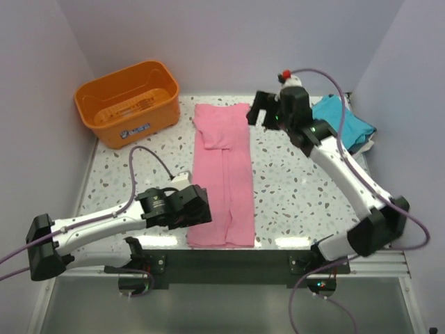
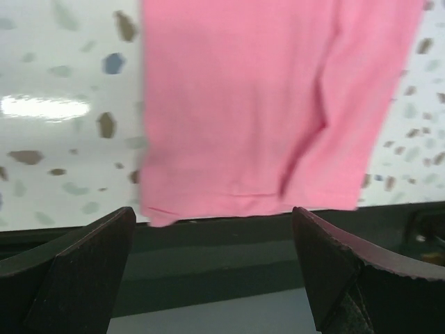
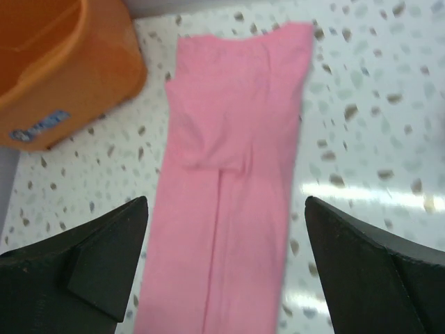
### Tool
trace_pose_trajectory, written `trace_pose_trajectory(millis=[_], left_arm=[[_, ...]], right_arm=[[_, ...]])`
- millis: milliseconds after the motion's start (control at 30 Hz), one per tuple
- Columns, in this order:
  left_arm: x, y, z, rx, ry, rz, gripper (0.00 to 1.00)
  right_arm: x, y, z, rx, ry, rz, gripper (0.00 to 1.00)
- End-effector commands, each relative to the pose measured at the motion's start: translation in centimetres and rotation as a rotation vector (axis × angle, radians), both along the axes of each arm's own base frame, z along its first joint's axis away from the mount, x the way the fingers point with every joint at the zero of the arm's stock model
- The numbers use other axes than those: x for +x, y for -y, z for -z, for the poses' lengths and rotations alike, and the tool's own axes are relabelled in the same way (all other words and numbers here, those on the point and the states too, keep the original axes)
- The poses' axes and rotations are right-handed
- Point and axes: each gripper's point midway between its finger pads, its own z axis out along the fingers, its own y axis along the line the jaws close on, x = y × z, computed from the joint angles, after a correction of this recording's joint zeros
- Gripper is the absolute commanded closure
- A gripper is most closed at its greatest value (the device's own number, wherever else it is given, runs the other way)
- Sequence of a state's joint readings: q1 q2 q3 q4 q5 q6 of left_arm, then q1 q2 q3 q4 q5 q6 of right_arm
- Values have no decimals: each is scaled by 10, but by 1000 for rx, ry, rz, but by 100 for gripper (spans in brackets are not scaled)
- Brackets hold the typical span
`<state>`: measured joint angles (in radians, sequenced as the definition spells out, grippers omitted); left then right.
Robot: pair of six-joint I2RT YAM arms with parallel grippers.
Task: Fold and stack the t-shirts
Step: Fold the tshirt
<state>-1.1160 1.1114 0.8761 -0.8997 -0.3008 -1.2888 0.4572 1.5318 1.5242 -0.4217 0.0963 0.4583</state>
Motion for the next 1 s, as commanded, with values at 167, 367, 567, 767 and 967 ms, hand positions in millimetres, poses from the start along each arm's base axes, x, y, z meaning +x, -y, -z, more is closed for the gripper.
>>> trace_pose_trajectory(millis=[167,367,567,767,967], left_arm=[[-41,-45,53,-87,-73,26,0],[-54,-28,81,-171,-129,98,9],[-57,-25,93,-169,-163,89,38],[-63,-33,111,-185,-190,37,61],[-60,-35,115,-178,-181,4,71]], right_arm=[[-211,41,157,-108,-393,-3,1],[-310,-6,204,-13,-550,-246,1],[-359,-34,227,-18,-604,-337,3],[-355,-40,243,-73,-586,-276,10],[-345,-37,248,-78,-550,-223,24]])
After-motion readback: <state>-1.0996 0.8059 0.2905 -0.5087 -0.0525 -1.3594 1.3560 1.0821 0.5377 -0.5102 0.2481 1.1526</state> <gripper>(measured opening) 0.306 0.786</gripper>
